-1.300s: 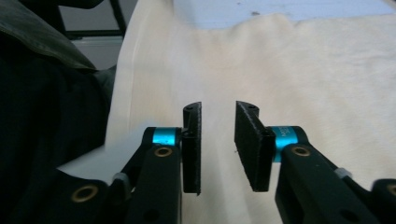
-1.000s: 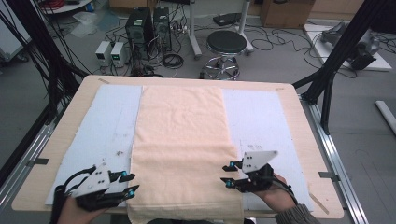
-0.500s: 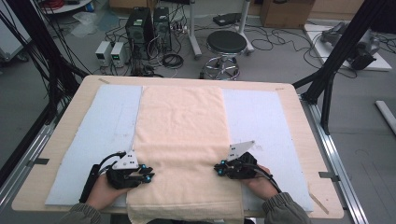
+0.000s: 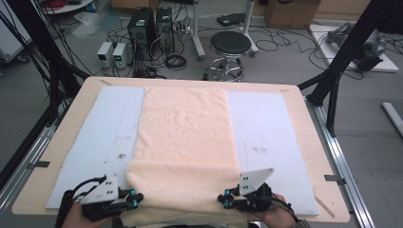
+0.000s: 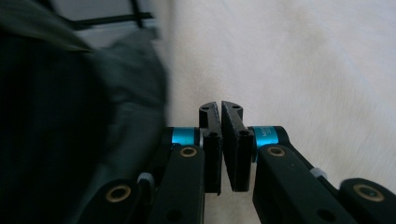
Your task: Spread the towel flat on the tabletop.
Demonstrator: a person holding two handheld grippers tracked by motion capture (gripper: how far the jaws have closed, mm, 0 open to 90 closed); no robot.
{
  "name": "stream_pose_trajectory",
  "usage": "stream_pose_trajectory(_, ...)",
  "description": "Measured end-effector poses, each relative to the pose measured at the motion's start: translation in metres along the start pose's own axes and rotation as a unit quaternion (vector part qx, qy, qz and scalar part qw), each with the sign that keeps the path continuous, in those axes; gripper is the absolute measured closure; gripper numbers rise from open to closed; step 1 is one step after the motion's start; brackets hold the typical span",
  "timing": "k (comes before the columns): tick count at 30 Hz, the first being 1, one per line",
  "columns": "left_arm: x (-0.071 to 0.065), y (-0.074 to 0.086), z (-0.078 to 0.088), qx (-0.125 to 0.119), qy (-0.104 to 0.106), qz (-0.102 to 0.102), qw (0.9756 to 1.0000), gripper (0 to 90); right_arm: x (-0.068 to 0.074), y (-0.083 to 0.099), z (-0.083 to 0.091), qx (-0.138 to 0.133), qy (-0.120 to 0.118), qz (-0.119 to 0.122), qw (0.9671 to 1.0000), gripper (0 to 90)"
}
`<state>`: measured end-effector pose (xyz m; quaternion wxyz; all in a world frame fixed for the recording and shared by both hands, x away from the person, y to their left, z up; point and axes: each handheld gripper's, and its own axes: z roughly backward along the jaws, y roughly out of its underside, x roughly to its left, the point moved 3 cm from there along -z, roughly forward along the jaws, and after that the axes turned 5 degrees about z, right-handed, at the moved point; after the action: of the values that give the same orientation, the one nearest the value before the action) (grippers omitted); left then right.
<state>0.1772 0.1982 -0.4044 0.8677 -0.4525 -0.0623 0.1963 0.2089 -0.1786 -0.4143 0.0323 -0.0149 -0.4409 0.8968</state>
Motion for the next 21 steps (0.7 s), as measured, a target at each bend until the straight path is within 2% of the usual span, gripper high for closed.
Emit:
stream_pose_trajectory(1, -0.005, 0.000, 0.005, -0.004, 0.004, -0.005, 1.0000, 83.5, 0.008, -0.004, 0.003, -0.005, -0.006, 0.011, 0.9999, 80.0)
stream_pose_trajectory(3, -0.009, 0.001, 0.011, -0.015, 0.000, 0.001, 0.9999, 72.0, 0.015, -0.012, 0.009, -0.016, -0.004, 0.019, 0.9997, 75.9)
stream_pose_trajectory(5, -0.005, 0.003, 0.010, -0.019, -0.006, 0.008, 0.9998, 69.6, 0.010, -0.014, 0.014, -0.015, 0.012, 0.026, 0.9995, 72.7)
stream_pose_trajectory(6, 0.002, 0.006, 0.007, -0.018, -0.013, 0.014, 0.9997, 68.1, 0.005, -0.014, 0.014, -0.012, 0.023, 0.028, 0.9993, 71.9)
stream_pose_trajectory(9, 0.020, 0.009, -0.007, -0.019, -0.028, 0.029, 0.9990, 63.6, -0.024, -0.003, 0.010, 0.008, 0.057, 0.025, 0.9980, 65.8)
stream_pose_trajectory(12, 0.040, 0.011, -0.022, -0.001, -0.048, 0.037, 0.9982, 58.3, -0.055, 0.017, 0.002, 0.034, 0.082, 0.007, 0.9960, 62.5)
stream_pose_trajectory(15, 0.062, 0.012, -0.032, 0.016, -0.062, 0.052, 0.9966, 56.9, -0.080, 0.037, 0.000, 0.046, 0.096, -0.032, 0.9938, 62.2)
stream_pose_trajectory(17, 0.071, 0.015, -0.039, 0.028, -0.063, 0.061, 0.9957, 56.9, -0.089, 0.047, 0.000, 0.054, 0.094, -0.050, 0.9929, 62.2)
stream_pose_trajectory(18, 0.075, 0.017, -0.043, 0.036, -0.061, 0.062, 0.9956, 56.9, -0.091, 0.051, 0.000, 0.068, 0.094, -0.053, 0.9918, 62.3)
stream_pose_trajectory(19, 0.076, 0.019, -0.047, 0.045, -0.061, 0.062, 0.9952, 56.9, -0.093, 0.054, -0.002, 0.072, 0.090, -0.052, 0.9920, 63.0)
stream_pose_trajectory(20, 0.077, 0.022, -0.050, 0.053, -0.058, 0.062, 0.9950, 57.1, -0.093, 0.055, -0.001, 0.065, 0.087, -0.061, 0.9922, 64.9)
stream_pose_trajectory(21, 0.077, 0.023, -0.053, 0.047, -0.057, 0.061, 0.9954, 57.5, -0.094, 0.056, -0.001, 0.062, 0.084, -0.063, 0.9925, 68.4)
